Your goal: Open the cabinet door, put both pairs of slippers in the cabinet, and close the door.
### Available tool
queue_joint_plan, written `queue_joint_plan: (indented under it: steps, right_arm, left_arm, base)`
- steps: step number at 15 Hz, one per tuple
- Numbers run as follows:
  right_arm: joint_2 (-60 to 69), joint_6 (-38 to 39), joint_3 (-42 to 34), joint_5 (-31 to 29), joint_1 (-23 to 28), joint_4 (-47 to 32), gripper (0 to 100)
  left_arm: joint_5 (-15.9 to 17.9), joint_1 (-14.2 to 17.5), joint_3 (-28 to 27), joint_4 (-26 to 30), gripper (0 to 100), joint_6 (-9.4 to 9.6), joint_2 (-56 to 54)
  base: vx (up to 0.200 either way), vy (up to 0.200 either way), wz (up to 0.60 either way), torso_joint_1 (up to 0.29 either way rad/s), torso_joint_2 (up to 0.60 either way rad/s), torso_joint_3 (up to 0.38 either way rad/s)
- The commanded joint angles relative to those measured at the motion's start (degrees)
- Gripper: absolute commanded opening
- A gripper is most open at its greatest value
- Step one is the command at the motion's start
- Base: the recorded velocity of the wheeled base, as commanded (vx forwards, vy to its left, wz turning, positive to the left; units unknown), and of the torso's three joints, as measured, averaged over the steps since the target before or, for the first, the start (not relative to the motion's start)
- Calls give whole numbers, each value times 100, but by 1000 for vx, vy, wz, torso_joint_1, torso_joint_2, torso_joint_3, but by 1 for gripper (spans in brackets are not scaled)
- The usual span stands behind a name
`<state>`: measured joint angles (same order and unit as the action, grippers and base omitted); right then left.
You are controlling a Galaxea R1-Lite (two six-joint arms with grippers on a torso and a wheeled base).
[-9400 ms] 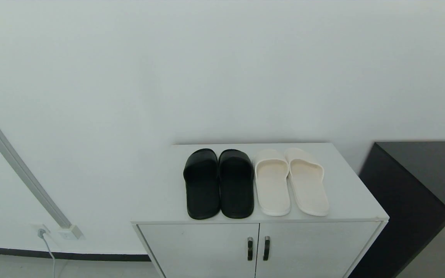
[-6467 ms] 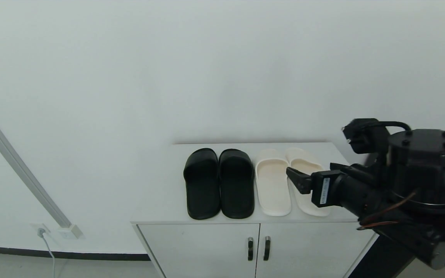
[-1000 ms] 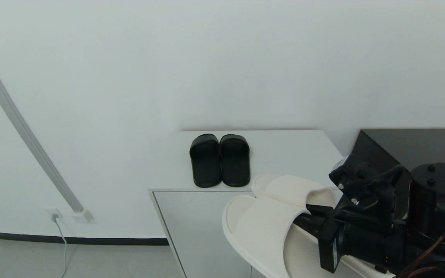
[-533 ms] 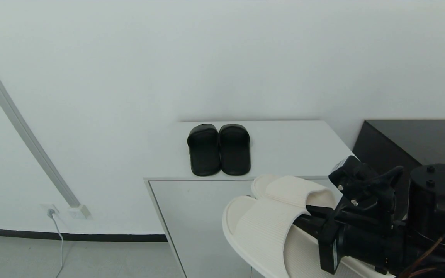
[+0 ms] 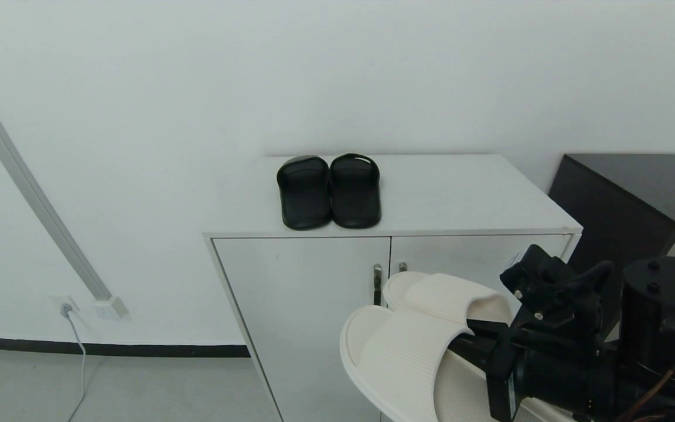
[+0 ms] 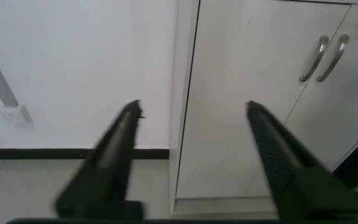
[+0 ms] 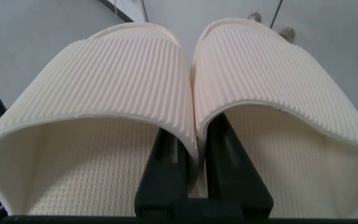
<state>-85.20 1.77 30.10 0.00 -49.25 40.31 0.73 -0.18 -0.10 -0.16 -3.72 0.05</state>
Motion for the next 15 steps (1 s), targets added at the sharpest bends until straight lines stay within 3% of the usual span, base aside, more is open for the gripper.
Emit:
queue_joint_plan:
  steps: [1,15]
  right_arm:
    - [-14,-1,-22,0,-6,3,0]
    - [21,8,-118,9,-94,3,0]
  left_arm:
    - [-3,1,1,-2,100,-6,4]
    - [-3,1,1,-2,100,3,4]
  base:
    - [0,0,0,-188,515,310]
    - [0,0,0,-142,477,334]
